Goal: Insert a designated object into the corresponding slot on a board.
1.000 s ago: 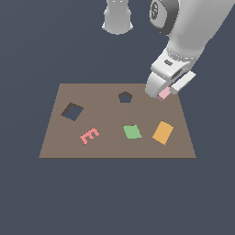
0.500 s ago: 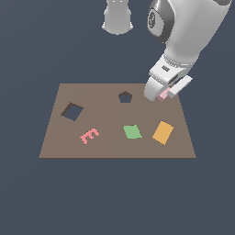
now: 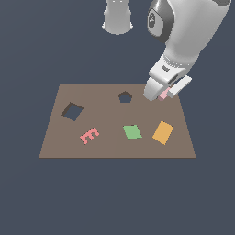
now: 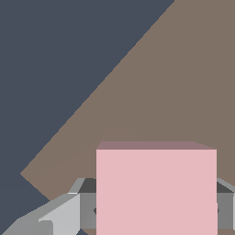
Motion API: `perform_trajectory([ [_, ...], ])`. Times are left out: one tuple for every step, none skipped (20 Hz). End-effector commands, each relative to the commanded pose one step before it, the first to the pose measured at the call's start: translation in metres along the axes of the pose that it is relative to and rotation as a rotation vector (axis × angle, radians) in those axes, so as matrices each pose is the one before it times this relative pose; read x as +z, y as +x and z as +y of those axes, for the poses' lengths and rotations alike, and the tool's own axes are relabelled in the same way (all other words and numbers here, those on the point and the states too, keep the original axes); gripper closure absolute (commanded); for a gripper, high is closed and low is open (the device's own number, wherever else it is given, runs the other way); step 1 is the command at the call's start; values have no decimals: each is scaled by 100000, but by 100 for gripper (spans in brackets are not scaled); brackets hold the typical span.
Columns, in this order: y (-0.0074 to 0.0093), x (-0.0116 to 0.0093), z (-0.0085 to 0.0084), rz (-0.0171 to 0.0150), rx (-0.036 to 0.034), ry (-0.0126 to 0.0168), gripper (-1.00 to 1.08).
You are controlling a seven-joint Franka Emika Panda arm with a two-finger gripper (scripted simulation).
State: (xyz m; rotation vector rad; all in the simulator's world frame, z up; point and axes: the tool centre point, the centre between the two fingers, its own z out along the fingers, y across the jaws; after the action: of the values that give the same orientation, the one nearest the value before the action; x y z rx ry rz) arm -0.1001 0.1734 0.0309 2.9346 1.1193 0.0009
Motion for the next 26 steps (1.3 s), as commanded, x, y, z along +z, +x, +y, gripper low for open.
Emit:
perform_trajectory([
  [-1,-2,-3,0,-2,-21,108],
  [-5,-9,1,0,0,0,108],
  [-12,8,9,-10,-45,17,108],
  [-45,-1,45,-1,-98,2,108],
  [-80,-3,87,0,-138,0,108],
  [-111,-4,121,0,-195,0,108],
  [-141,-6,151,-1,-258,0,108],
  [-173,-7,188,-1,-309,0,108],
  [-203,-8,221,-1,-365,1,108],
  [-232,-9,251,-1,-426,1,108],
  [-263,-11,287,-1,-473,1,108],
  [-292,-12,318,-1,-530,1,108],
  [-321,-13,351,-1,-582,1,108],
  [-349,-14,381,-1,-637,1,108],
  [-378,-15,415,-1,-684,1,108],
  [-405,-16,445,-2,-737,1,108],
  [-432,-17,476,-2,-787,1,108],
  [-459,-19,508,-2,-834,1,108],
  [-485,-20,538,-2,-884,1,108],
  [-512,-21,569,-2,-932,1,108],
  [-537,-22,599,-2,-981,1,108],
  [-563,-23,630,-2,-1029,1,108],
  [-589,-24,662,-2,-1076,1,108],
  [-615,-25,693,-2,-1124,1,108],
  [-641,-26,726,-3,-1172,1,108],
  [-667,-28,758,-3,-1222,1,108],
])
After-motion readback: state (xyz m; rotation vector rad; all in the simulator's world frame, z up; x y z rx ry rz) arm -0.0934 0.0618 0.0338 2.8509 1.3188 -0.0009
